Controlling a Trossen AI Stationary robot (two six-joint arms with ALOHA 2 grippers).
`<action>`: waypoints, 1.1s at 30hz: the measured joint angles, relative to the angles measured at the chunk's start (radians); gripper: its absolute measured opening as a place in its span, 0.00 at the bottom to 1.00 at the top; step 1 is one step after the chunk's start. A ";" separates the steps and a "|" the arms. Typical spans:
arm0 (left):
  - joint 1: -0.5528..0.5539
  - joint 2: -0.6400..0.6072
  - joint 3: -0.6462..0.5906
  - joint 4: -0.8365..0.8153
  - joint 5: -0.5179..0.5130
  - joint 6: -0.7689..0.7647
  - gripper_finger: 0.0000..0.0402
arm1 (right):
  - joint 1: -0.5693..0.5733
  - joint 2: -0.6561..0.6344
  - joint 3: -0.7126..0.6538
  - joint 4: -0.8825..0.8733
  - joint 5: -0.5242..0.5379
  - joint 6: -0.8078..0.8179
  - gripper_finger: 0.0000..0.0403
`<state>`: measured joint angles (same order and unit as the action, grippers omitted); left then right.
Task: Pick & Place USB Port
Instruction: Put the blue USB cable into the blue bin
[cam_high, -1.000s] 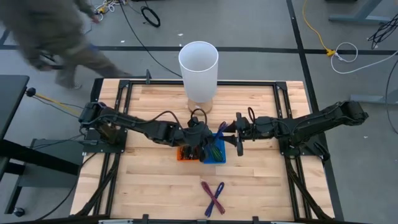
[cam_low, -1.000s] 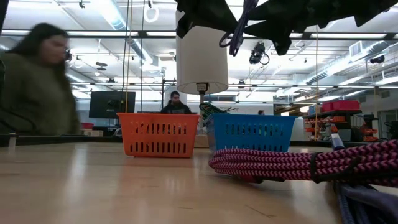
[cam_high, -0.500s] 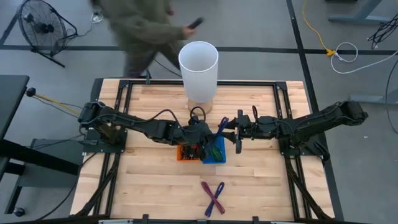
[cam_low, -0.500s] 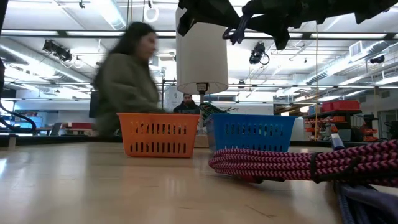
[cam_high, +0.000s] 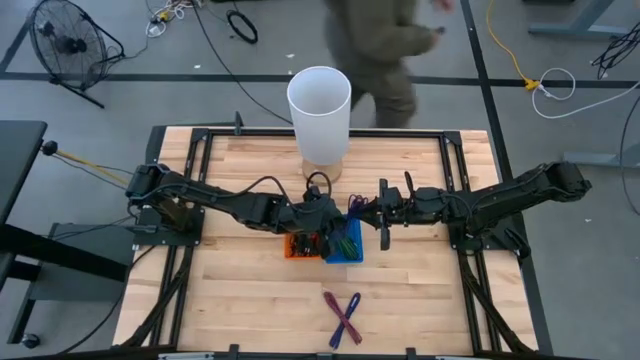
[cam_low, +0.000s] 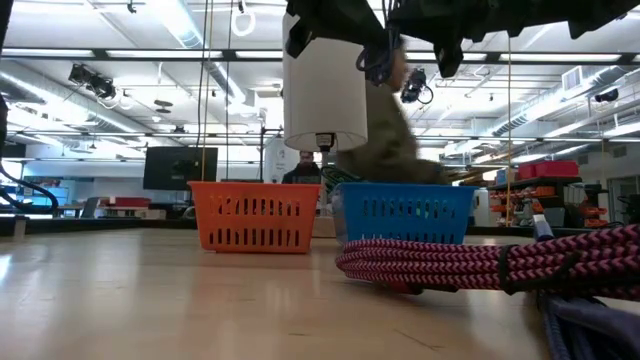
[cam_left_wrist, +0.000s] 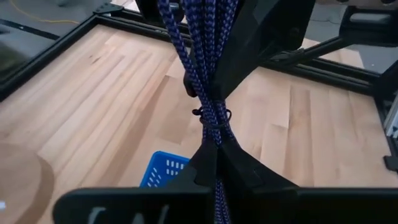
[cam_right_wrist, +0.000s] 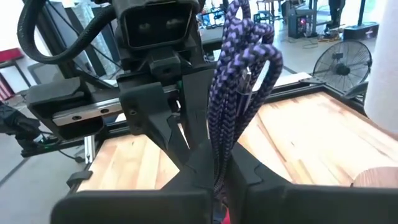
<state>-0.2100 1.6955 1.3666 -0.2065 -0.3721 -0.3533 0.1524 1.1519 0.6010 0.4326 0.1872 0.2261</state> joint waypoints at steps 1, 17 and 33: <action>0.000 0.000 0.000 -0.001 0.000 0.013 0.03 | 0.000 0.000 0.000 -0.002 0.001 0.000 0.02; -0.002 -0.096 0.000 -0.207 -0.020 0.049 0.04 | -0.004 -0.010 0.002 -0.188 -0.005 0.102 0.01; -0.002 -0.106 0.001 -0.291 -0.006 0.026 0.04 | -0.038 -0.023 -0.002 -0.240 -0.051 0.136 0.01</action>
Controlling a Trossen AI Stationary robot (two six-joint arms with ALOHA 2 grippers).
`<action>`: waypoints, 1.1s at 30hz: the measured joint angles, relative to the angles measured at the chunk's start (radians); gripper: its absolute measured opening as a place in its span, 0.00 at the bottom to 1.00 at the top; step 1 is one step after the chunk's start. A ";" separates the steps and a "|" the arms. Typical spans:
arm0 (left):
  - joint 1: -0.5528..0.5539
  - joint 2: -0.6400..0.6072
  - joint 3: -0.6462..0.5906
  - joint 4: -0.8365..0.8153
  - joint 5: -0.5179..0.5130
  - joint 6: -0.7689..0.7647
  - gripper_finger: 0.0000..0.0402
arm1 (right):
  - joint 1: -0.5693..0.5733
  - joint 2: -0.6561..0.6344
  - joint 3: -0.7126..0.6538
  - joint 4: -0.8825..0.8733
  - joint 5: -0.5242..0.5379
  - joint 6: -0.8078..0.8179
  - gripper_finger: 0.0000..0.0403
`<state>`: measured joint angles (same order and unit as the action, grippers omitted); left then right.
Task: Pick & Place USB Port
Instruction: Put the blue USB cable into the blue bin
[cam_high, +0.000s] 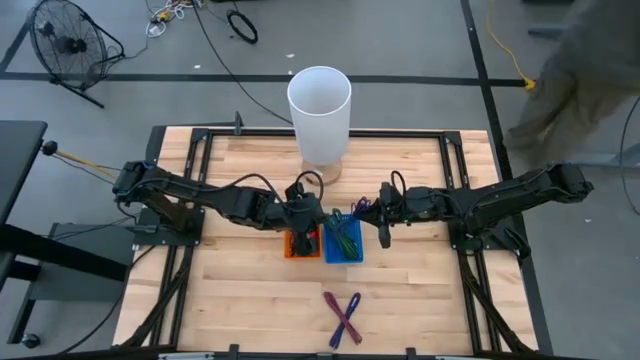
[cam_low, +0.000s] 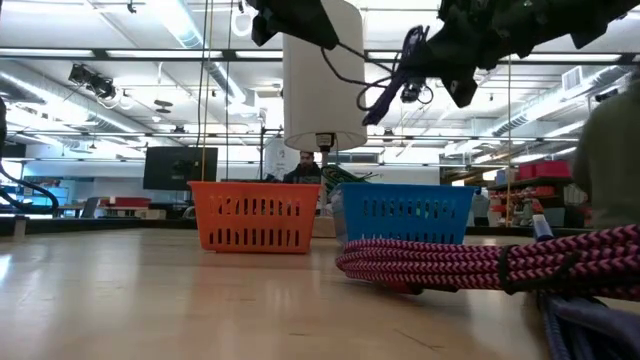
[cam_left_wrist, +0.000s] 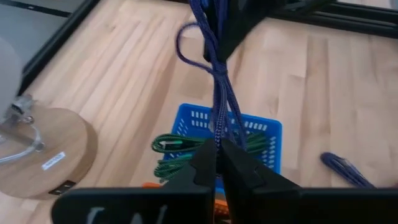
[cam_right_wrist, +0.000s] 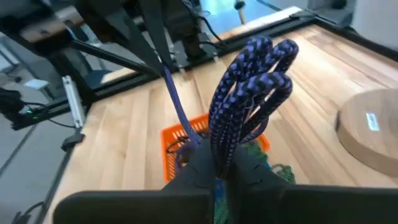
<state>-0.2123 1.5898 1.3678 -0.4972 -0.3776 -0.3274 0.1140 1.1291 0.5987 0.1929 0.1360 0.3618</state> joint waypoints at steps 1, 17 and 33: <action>0.000 0.000 0.000 -0.001 0.010 0.001 0.04 | -0.002 -0.001 0.000 0.012 -0.009 -0.003 0.01; 0.020 0.000 0.000 0.004 0.014 0.020 0.43 | 0.019 -0.001 -0.001 -0.072 -0.134 0.095 0.01; 0.019 0.002 0.000 0.010 -0.003 -0.002 0.42 | 0.075 0.164 0.001 -0.112 -0.062 0.176 0.01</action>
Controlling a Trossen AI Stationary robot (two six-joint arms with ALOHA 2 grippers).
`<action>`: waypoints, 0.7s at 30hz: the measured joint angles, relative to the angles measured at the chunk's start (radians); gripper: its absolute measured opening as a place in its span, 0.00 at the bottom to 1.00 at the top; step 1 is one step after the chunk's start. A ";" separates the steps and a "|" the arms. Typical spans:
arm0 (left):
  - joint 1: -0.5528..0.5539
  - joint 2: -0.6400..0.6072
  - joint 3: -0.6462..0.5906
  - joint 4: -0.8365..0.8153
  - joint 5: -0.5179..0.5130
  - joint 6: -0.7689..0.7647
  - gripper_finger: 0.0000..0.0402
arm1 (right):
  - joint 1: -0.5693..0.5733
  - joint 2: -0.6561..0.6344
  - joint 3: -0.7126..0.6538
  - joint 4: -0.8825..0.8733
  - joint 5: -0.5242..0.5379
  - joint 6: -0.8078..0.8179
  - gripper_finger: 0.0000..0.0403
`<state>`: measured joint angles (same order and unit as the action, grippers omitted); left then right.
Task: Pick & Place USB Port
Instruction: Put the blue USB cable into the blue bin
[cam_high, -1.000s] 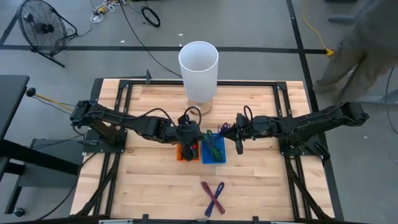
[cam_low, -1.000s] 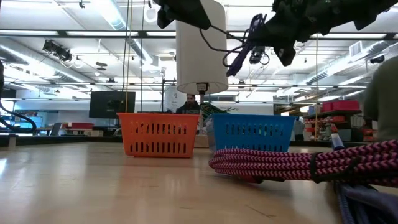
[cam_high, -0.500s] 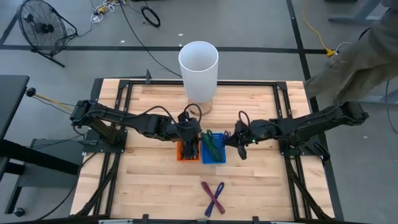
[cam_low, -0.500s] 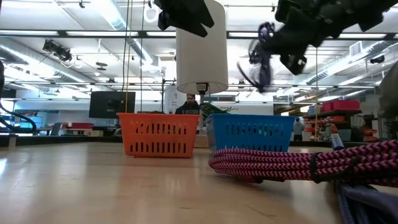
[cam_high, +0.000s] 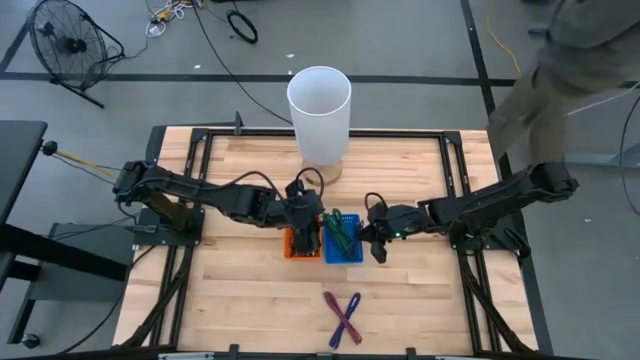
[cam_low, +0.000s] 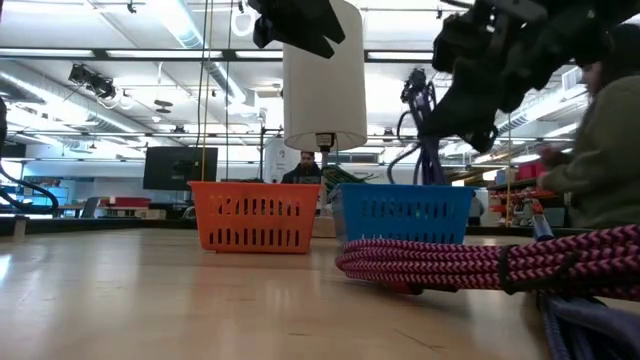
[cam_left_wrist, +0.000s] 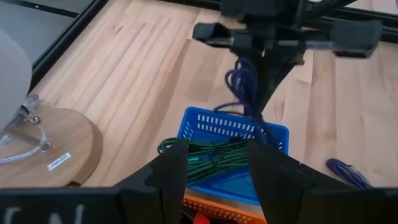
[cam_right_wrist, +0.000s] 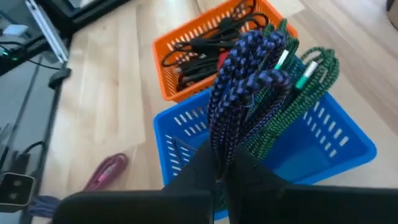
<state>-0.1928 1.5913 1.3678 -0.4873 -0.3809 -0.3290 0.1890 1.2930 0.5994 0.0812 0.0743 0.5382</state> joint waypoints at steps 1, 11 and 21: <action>0.000 0.000 0.000 0.000 0.000 0.000 0.42 | -0.006 0.011 0.000 0.001 -0.002 -0.001 0.01; 0.000 0.002 0.000 -0.005 0.000 0.000 0.42 | -0.063 0.036 0.002 0.000 -0.015 -0.054 0.07; 0.000 0.002 0.000 -0.005 0.000 0.000 0.42 | -0.079 0.036 0.001 0.000 0.000 -0.076 0.44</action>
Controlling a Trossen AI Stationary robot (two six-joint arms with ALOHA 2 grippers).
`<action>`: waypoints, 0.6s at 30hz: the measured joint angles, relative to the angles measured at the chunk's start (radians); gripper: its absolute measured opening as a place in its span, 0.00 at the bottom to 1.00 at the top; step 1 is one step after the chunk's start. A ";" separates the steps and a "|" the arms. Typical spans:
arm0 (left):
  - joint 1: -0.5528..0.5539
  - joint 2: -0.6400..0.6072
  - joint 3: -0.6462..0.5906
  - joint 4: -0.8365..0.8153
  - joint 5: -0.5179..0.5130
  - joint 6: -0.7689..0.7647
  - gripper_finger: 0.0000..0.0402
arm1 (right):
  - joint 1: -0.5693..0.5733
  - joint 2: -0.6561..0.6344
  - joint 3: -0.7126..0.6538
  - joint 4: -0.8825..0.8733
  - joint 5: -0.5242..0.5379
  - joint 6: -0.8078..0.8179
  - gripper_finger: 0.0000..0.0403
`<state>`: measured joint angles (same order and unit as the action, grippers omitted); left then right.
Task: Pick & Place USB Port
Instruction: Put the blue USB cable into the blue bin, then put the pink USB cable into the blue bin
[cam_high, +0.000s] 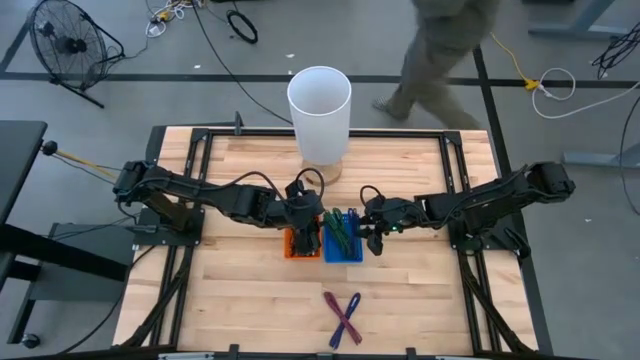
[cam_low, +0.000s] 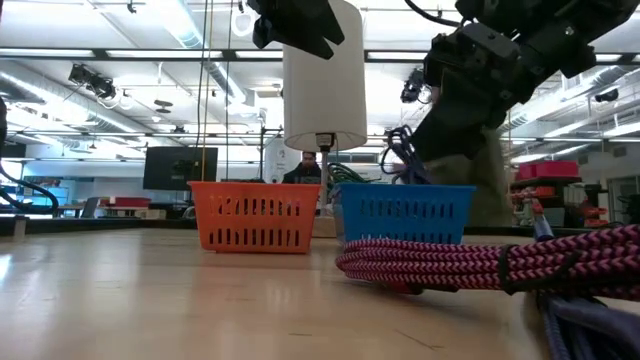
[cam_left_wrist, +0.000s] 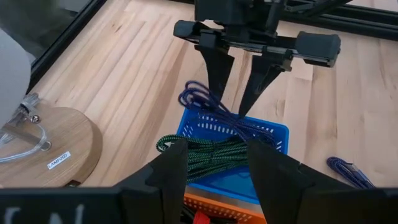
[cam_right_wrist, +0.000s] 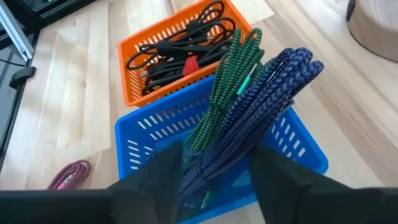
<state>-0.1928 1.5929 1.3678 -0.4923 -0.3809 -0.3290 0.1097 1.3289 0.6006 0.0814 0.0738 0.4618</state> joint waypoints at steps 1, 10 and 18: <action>0.000 0.000 0.000 0.000 0.000 0.000 0.42 | 0.000 0.000 0.000 0.005 0.000 -0.003 0.46; 0.000 0.000 0.000 0.000 0.000 -0.001 0.42 | -0.029 -0.053 -0.001 0.085 0.016 -0.078 0.53; -0.029 0.016 0.000 0.001 0.110 -0.031 0.42 | -0.031 -0.122 -0.001 0.037 -0.008 -0.081 0.53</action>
<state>-0.2214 1.6085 1.3678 -0.4910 -0.2714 -0.3602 0.0791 1.2064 0.5999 0.1184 0.0655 0.3805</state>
